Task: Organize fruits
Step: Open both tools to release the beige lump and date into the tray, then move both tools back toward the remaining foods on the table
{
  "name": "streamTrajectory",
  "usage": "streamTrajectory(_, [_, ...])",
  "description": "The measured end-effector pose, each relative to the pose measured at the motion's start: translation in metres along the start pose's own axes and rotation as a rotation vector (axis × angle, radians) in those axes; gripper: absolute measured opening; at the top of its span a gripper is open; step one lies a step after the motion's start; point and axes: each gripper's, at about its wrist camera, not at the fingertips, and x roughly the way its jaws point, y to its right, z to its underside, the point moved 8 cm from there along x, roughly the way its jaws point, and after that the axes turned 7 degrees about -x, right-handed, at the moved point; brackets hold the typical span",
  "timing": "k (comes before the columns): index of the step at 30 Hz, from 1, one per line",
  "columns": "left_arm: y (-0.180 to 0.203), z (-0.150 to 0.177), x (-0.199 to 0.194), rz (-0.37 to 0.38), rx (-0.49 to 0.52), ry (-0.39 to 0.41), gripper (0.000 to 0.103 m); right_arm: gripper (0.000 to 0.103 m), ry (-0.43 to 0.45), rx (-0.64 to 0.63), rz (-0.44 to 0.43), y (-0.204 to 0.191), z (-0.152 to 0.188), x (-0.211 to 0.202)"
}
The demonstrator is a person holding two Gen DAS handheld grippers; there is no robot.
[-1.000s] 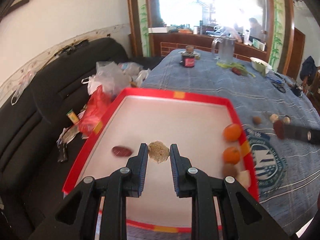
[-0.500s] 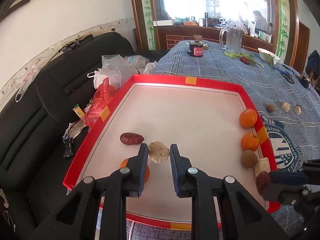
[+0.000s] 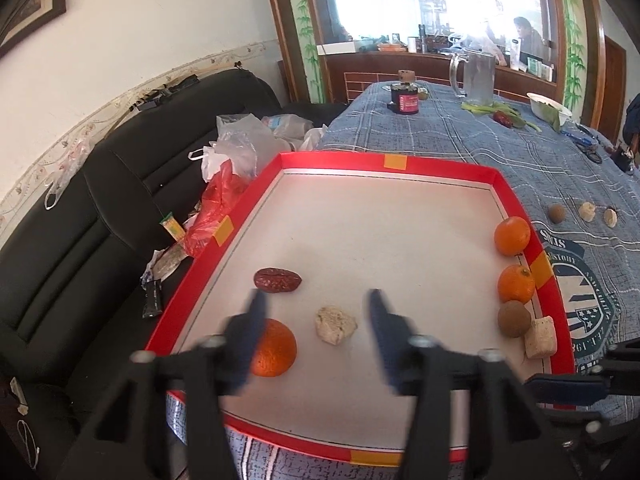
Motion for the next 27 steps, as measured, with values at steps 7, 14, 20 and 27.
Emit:
streamTrajectory(7, [0.004,-0.002,-0.003,-0.003,0.006,0.011,0.070,0.023,0.077,0.037,0.023,0.023,-0.007,-0.028])
streamTrajectory(14, [0.021,-0.006,-0.007,0.014,0.035,0.019,0.075,0.023,0.132,0.135,0.086,0.064,-0.003,-0.063])
streamTrajectory(20, [0.036,-0.009,-0.015,0.022,0.064,0.034,0.078,0.023,0.176,0.208,0.128,0.095,0.003,-0.088])
streamTrajectory(27, [0.048,-0.012,-0.021,0.028,0.087,0.044,0.079,0.023,0.208,0.281,0.177,0.135,0.016,-0.113])
